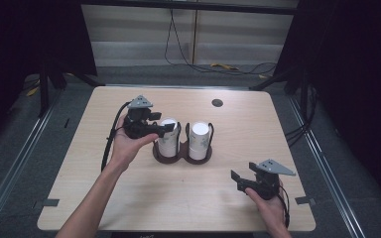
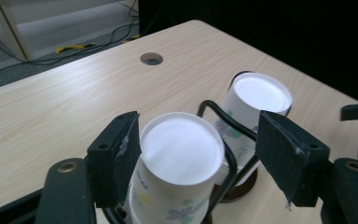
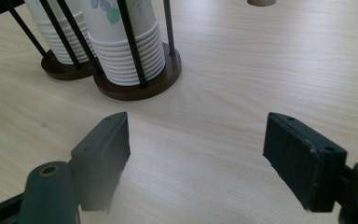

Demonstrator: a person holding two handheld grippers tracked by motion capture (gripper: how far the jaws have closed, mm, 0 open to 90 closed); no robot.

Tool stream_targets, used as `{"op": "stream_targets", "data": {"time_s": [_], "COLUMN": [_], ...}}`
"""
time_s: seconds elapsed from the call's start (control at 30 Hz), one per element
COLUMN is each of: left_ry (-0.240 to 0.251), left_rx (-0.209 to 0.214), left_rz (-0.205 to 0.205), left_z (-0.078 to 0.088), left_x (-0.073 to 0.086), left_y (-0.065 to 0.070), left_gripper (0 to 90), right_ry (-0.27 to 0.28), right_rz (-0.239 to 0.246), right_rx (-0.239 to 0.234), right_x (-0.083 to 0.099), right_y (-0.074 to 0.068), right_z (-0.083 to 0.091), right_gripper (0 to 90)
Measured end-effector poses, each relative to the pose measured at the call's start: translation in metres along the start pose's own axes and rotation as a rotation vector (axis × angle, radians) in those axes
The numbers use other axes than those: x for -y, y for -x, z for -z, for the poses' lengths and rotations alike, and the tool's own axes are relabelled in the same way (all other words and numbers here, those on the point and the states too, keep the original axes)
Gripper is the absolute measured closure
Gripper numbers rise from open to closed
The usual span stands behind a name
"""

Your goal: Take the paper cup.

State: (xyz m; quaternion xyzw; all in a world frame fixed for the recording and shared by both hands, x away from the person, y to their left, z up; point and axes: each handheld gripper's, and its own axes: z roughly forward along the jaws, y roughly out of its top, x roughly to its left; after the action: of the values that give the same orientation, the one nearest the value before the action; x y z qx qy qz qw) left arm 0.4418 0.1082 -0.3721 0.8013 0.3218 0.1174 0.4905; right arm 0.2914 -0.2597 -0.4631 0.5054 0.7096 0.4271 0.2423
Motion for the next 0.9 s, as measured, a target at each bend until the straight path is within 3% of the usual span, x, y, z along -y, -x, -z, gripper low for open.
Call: {"op": "stream_targets", "data": {"time_s": [0.27, 0.3, 0.33, 0.5, 0.63, 0.9], "left_ry": [-0.035, -0.06, -0.073, -0.069, -0.086, -0.115], "left_rx": [-0.008, -0.02, -0.035, -0.036, -0.047, -0.027], "left_rz": [-0.032, -0.07, -0.08, -0.045, -0.05, -0.041], "left_z": [-0.008, -0.01, -0.011, -0.017, -0.02, -0.028], "left_x": [-0.003, -0.005, -0.006, -0.006, -0.005, -0.002], "left_y": [0.002, 0.007, 0.008, 0.003, 0.002, -0.002], "left_gripper": [27.1, 27.7, 29.2, 30.3, 33.3, 34.7], "right_ry": [-0.001, -0.002, -0.002, 0.002, 0.002, 0.008], "right_rz": [0.0, 0.0, 0.002, 0.003, 0.001, 0.002], "right_rx": [0.001, 0.001, 0.001, 0.001, 0.002, 0.009], "right_x": [0.0, 0.0, 0.0, 0.0, 0.0, 0.0], "right_y": [0.0, 0.0, 0.0, -0.001, 0.0, 0.0], "right_z": [0.0, 0.0, 0.0, 0.001, 0.001, 0.002], "right_gripper": [22.6, 22.6, 22.6, 22.6, 22.6, 22.8]}}
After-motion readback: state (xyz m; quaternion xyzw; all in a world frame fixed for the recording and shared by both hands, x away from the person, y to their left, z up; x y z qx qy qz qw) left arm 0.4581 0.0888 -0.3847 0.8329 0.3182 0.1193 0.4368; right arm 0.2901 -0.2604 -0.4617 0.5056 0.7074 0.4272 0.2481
